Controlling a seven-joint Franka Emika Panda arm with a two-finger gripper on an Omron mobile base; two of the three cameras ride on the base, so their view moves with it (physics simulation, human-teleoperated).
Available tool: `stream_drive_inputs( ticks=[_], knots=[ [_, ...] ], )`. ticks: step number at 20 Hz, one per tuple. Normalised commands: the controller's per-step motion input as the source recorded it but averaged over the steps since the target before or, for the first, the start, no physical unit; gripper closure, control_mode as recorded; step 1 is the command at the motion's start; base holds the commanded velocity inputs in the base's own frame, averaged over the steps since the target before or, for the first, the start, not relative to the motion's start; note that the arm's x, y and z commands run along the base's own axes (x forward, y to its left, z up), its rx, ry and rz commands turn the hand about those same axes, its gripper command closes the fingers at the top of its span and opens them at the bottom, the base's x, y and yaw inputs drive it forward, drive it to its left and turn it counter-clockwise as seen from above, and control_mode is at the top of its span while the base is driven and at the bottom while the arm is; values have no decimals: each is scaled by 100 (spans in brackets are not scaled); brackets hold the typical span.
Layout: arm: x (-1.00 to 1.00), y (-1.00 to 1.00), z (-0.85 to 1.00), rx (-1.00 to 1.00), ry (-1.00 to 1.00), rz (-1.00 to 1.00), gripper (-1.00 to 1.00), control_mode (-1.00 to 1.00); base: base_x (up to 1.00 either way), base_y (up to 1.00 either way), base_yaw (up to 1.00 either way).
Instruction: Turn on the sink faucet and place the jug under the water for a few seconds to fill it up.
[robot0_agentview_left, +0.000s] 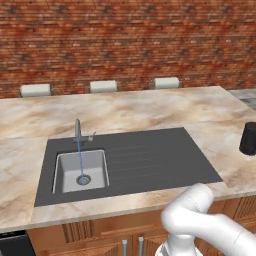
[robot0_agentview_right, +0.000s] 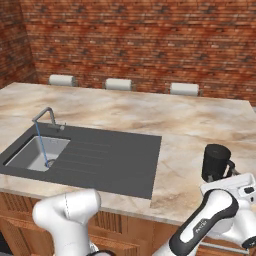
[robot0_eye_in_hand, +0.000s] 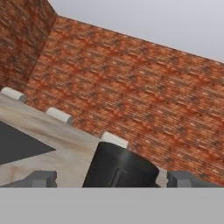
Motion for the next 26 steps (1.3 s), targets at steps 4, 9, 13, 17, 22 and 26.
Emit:
stream_drive_inputs(
  ticks=[4,9,13,17,22,26],
  knots=[
    [13,-12,-17,0,0,6,-100,-100,0,0,0],
    [34,-14,-13,0,4,4,-100,-100,0,0,0],
    [30,-29,-12,0,1,1,-100,-100,0,0,0],
    [24,-42,-14,0,0,0,-100,-100,0,0,0],
    [19,-30,-17,0,0,1,-100,-100,0,0,0],
    [23,-2,-19,0,0,4,-100,-100,0,0,0]
  ],
)
